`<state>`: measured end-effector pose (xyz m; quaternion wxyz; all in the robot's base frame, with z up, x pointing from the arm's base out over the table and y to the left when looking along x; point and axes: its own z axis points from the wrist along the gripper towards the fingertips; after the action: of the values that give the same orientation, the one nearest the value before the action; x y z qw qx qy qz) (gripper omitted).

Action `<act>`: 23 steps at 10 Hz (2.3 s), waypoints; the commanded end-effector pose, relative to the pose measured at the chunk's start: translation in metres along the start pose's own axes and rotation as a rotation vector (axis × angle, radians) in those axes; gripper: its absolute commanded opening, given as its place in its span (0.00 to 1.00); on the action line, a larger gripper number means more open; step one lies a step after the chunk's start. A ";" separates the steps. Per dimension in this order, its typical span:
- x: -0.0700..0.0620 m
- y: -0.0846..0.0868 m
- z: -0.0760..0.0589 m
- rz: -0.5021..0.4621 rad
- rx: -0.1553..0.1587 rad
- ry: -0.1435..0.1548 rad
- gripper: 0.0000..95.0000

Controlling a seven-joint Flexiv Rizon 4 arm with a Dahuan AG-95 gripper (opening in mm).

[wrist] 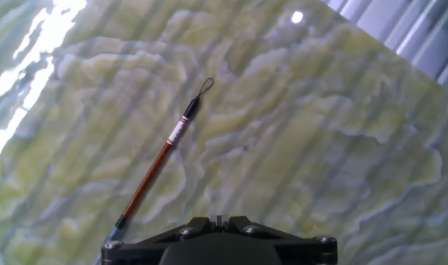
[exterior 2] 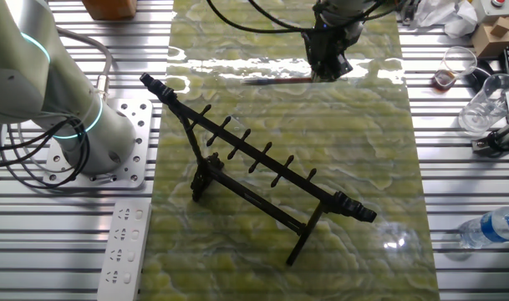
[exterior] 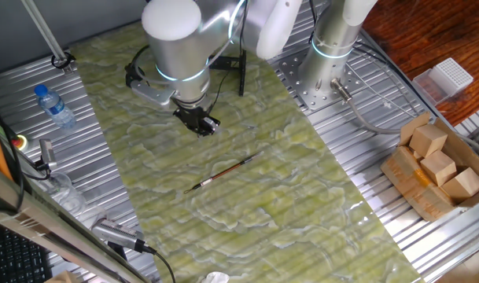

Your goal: Place the brush on the pen rack

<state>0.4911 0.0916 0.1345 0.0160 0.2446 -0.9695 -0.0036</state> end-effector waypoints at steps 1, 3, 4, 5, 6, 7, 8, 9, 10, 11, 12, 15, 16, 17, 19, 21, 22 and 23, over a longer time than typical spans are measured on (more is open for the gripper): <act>0.002 0.000 0.000 0.022 -0.007 -0.037 0.00; 0.002 0.000 0.000 0.039 0.001 -0.026 0.00; 0.002 0.000 0.000 0.042 0.002 -0.026 0.00; 0.002 0.000 0.000 0.040 -0.002 -0.025 0.00; 0.002 0.000 0.000 0.030 -0.006 -0.024 0.00; 0.002 0.000 0.000 0.007 -0.014 -0.029 0.20; 0.001 0.000 -0.001 -0.010 -0.014 -0.030 0.40; 0.001 0.001 -0.002 -0.009 -0.012 -0.033 0.40; 0.001 0.001 -0.002 0.003 -0.013 -0.034 0.40; 0.000 0.003 -0.005 0.015 -0.014 -0.031 0.40; -0.005 0.006 -0.004 0.025 -0.016 -0.029 0.40; -0.022 0.028 0.004 0.058 -0.021 -0.030 0.40; -0.022 0.037 0.005 0.083 -0.023 -0.032 0.40; -0.022 0.054 0.006 0.129 -0.028 -0.036 0.40; -0.021 0.071 0.008 0.130 -0.057 -0.049 0.40; -0.021 0.077 0.012 0.095 -0.055 -0.046 0.40; -0.021 0.079 0.015 0.121 -0.053 -0.045 0.40; -0.021 0.082 0.023 0.154 -0.052 -0.045 0.40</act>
<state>0.4701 0.1751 0.1101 0.0012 0.1820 -0.9823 -0.0434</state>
